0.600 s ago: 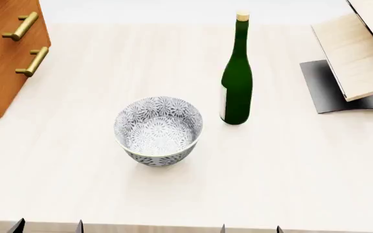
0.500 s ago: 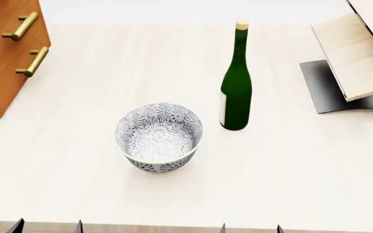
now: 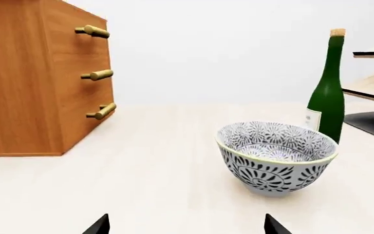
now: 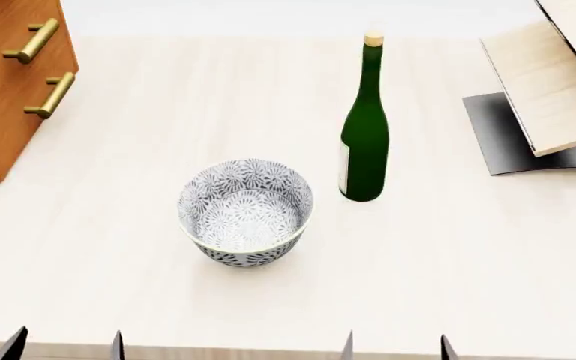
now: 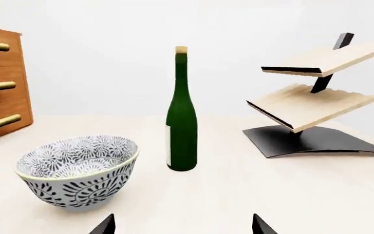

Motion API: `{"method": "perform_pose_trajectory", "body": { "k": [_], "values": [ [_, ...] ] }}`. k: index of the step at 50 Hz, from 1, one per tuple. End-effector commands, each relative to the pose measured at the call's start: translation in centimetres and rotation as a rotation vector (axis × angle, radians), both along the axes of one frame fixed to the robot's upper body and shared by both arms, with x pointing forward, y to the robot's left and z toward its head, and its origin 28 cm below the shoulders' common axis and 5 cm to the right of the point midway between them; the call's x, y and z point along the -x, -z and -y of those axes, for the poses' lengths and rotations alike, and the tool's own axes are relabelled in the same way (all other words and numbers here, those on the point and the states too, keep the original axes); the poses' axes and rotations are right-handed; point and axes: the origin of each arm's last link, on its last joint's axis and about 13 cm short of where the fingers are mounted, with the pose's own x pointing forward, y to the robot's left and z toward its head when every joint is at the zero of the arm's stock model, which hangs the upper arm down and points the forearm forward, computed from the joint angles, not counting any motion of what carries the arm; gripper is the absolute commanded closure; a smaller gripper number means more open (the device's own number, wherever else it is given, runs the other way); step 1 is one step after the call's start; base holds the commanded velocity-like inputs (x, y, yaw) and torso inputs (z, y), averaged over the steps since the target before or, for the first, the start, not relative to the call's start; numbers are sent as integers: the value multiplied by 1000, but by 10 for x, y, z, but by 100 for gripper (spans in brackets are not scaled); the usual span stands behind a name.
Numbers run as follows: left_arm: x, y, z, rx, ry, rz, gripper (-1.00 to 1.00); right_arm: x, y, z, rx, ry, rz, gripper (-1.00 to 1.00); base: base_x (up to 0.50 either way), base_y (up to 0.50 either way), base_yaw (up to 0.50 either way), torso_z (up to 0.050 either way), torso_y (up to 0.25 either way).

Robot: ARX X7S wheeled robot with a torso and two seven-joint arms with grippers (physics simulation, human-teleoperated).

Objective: Put the wine bottle on the wine rack.

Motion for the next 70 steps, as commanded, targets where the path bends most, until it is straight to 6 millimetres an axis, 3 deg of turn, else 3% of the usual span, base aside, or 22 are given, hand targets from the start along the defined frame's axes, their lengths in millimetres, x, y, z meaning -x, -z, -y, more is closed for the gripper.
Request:
{"method": "perform_pose_trajectory", "body": {
  "k": [1, 10, 22, 34, 70],
  "values": [
    [22, -26, 4, -7, 11, 124, -100, 23, -31, -2, -11, -25, 146, -100, 0, 0, 0, 0, 0],
    [50, -49, 5, 1, 14, 251, -100, 47, -55, -5, 9, -43, 281, -100, 0, 0, 0, 0, 0],
    [81, -79, 9, 2, 32, 408, -100, 75, -103, -2, -20, -59, 463, -100, 0, 0, 0, 0, 0],
    [101, -83, 9, -1, 21, 499, -100, 87, -100, -3, -31, -79, 489, -100, 0, 0, 0, 0, 0],
    [98, -80, 12, -8, 34, 489, -100, 89, -98, -6, -32, -99, 480, -100, 93, 0, 0, 0, 0]
  ]
}}
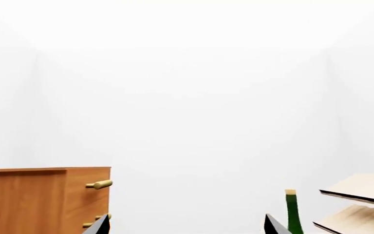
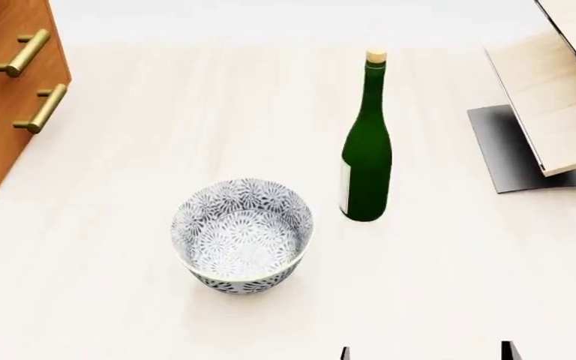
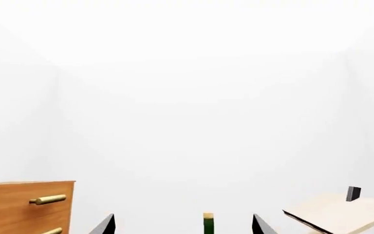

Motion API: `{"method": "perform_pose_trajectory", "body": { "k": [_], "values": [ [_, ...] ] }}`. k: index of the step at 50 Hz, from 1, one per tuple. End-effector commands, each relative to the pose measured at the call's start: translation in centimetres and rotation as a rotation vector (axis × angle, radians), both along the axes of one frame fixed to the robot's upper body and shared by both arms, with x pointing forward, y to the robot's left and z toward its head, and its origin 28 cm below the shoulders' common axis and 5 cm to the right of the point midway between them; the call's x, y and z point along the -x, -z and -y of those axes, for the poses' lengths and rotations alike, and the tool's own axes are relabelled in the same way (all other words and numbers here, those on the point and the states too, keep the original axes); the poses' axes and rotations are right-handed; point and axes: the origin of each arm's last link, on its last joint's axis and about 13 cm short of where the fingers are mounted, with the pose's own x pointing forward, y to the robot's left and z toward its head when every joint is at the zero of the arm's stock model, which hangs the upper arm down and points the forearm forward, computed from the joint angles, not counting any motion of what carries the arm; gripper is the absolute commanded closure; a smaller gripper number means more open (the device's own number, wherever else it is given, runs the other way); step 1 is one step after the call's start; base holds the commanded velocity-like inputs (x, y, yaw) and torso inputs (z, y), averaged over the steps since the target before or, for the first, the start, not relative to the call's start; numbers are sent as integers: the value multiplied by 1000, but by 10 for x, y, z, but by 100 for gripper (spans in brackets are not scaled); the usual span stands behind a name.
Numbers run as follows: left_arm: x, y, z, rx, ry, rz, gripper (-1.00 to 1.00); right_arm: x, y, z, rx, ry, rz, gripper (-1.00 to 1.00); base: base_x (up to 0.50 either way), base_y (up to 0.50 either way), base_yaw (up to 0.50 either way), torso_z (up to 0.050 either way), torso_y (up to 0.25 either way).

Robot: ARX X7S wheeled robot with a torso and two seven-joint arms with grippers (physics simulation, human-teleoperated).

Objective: Put the wine bottle on the wine rack.

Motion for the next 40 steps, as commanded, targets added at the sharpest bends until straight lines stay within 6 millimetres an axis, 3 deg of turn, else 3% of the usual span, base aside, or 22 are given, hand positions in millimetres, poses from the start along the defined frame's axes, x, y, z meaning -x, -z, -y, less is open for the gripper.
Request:
{"method": "perform_pose_trajectory", "body": {
  "k": [1, 40],
  "values": [
    [1, 1, 1, -3, 1, 1, -100, 0, 1, -1, 1, -3, -2, -100, 105, 0, 0, 0, 0],
    [0, 2, 1, -9, 5, -5, -100, 1, 4, -3, 17, -19, -15, -100, 112, 0, 0, 0, 0]
  ]
}}
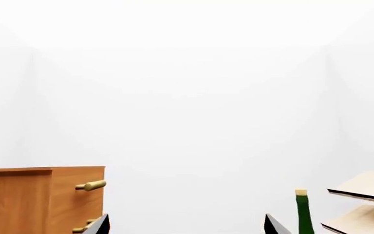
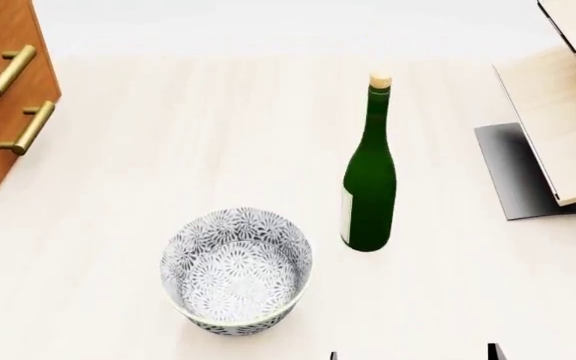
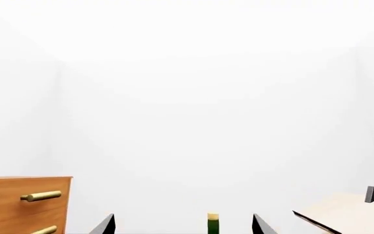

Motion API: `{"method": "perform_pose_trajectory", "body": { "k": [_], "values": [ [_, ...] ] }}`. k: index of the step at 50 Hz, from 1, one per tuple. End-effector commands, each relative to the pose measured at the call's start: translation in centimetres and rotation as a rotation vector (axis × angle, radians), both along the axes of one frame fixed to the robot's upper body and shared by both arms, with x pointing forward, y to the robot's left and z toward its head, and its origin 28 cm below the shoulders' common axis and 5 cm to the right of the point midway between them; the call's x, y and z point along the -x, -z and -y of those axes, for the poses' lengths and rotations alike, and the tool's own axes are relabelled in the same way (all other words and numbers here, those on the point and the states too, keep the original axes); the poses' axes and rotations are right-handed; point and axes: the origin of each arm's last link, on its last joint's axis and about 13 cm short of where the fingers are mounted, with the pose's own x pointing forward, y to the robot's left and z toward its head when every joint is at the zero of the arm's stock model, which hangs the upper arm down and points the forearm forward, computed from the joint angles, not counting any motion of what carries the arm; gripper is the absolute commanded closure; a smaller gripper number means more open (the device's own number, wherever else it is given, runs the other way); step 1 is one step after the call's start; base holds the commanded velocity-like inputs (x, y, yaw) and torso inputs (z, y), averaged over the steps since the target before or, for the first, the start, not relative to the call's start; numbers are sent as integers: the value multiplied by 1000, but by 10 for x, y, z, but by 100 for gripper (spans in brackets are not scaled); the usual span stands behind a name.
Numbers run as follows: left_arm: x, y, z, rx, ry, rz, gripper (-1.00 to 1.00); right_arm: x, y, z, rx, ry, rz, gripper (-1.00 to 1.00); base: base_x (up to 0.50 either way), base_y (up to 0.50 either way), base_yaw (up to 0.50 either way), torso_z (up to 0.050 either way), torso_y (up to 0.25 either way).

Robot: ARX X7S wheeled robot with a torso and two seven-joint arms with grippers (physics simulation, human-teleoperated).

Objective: Put the wine bottle on the wine rack.

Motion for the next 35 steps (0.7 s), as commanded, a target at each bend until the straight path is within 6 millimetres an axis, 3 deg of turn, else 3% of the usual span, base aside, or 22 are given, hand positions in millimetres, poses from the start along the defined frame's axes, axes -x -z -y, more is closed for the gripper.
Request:
{"method": "perform_pose_trajectory", "body": {
  "k": [1, 35],
  "values": [
    [0, 1, 1, -2, 2, -1, -100, 0, 1, -1, 3, -3, -4, -100, 188, 0, 0, 0, 0],
    [0, 4, 1, -9, 5, -7, -100, 3, 4, -3, 11, -13, -3, -100, 199, 0, 0, 0, 0]
  ]
}}
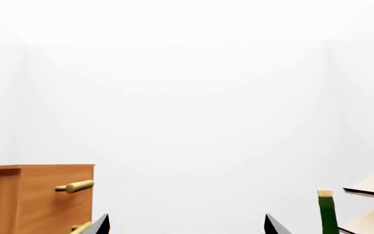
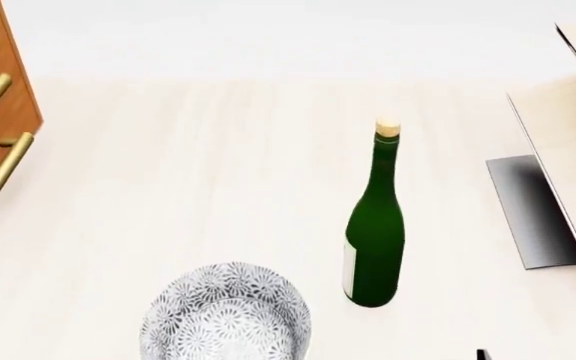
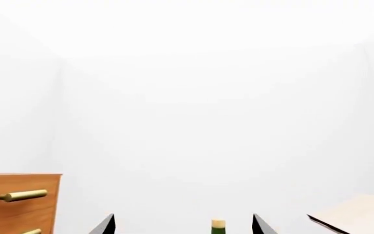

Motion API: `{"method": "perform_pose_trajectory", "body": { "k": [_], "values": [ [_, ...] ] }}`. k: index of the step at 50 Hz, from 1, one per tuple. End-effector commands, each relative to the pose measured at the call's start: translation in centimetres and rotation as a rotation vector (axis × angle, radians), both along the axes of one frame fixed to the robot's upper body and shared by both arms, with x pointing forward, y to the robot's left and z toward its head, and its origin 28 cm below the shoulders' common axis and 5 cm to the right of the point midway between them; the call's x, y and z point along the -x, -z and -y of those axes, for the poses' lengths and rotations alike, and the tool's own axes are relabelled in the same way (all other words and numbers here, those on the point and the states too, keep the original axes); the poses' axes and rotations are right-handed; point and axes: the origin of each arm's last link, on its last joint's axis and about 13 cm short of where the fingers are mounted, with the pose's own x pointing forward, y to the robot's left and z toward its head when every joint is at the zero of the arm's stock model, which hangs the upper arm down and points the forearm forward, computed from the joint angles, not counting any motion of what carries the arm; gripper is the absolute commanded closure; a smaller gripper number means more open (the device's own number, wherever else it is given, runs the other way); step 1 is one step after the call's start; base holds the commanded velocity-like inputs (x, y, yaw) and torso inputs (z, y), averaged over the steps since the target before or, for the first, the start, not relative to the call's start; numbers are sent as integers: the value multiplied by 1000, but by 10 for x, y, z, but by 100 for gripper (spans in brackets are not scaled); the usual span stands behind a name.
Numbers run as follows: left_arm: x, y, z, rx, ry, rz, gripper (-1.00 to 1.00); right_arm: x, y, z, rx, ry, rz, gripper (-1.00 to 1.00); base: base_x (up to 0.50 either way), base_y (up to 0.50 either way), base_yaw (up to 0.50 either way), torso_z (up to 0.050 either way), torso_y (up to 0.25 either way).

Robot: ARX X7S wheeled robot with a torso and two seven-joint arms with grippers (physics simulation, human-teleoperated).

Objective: Put the wine bottle on the wine rack.

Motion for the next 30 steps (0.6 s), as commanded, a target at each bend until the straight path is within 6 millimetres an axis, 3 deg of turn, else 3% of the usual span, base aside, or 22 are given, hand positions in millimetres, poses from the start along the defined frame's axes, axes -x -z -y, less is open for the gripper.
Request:
{"method": "perform_pose_trajectory", "body": {
  "k": [1, 30],
  "values": [
    [0, 1, 0, -2, 0, -1, -100, 0, 1, -1, 3, -2, -1, -100, 199, 0, 0, 0, 0],
    [-2, 4, 1, -9, 2, -9, -100, -3, 5, -3, 15, -4, -16, -100, 199, 0, 0, 0, 0]
  ]
}}
